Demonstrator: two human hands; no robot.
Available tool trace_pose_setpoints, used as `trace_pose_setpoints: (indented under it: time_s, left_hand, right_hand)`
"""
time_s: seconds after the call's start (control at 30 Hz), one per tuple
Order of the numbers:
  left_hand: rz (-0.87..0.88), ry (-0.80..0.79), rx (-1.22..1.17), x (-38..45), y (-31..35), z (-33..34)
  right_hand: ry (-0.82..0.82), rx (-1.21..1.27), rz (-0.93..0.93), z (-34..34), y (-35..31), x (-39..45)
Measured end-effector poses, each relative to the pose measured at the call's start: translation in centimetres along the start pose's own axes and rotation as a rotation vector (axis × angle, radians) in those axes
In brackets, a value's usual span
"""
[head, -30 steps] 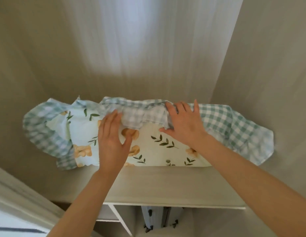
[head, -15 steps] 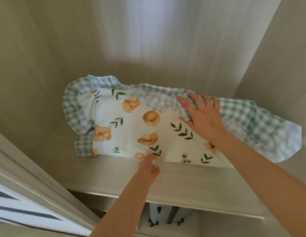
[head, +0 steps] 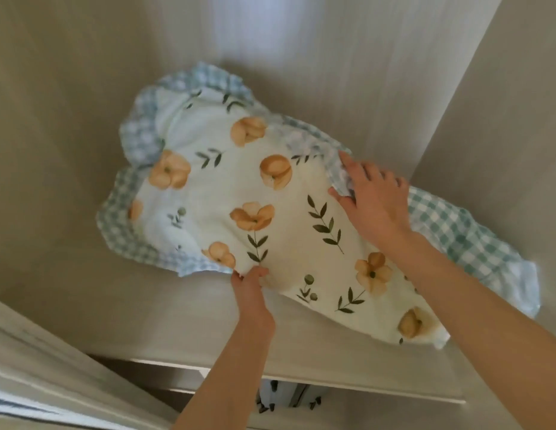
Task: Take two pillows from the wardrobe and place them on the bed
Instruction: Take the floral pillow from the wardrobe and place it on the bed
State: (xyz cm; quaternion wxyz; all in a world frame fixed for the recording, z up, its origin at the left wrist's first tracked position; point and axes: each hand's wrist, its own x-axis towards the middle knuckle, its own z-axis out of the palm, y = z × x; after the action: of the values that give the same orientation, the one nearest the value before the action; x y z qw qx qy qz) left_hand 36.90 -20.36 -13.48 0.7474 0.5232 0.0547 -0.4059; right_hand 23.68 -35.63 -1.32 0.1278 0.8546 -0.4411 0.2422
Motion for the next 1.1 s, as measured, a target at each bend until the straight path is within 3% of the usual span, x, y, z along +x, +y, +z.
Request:
trace_pose_setpoints:
  time_s: [0.2,0.43,0.53,0.6,0.77,0.97,1.1]
  left_hand:
    - [0.413,-0.044,0.193,-3.4,3.8,0.2]
    - [0.43,0.228,0.422,-7.5,-0.1,-1.7]
    - [0.297,0.354,0.316,-9.4,-0.8,-3.6]
    - [0.229,0.331,0.271,-10.9,-0.5,-5.2]
    - [0.399,0.369,0.422,-15.9,-0.4,-8.4]
    - [0.659,0.44,0.812,-22.8,0.3,-12.6]
    - [0.788,0.598,1.002,-26.9,0.0,-15.9]
  right_hand:
    - [-0.159,0.464,0.346,1.0,1.7,-2.7]
    - [-0.094,0.609,0.408,3.3,2.1,-13.2]
    - [-0.062,0.772,0.424,3.6,2.3,-16.6]
    - [-0.064,0.868,0.451,3.8,2.2,-18.9]
    - [-0.099,1.034,0.464,3.7,-0.2,-23.9]
    - [-0.354,1.29,0.484,2.8,-4.6,-29.7]
    - [-0.556,1.363,0.435,1.8,-8.5,-33.3]
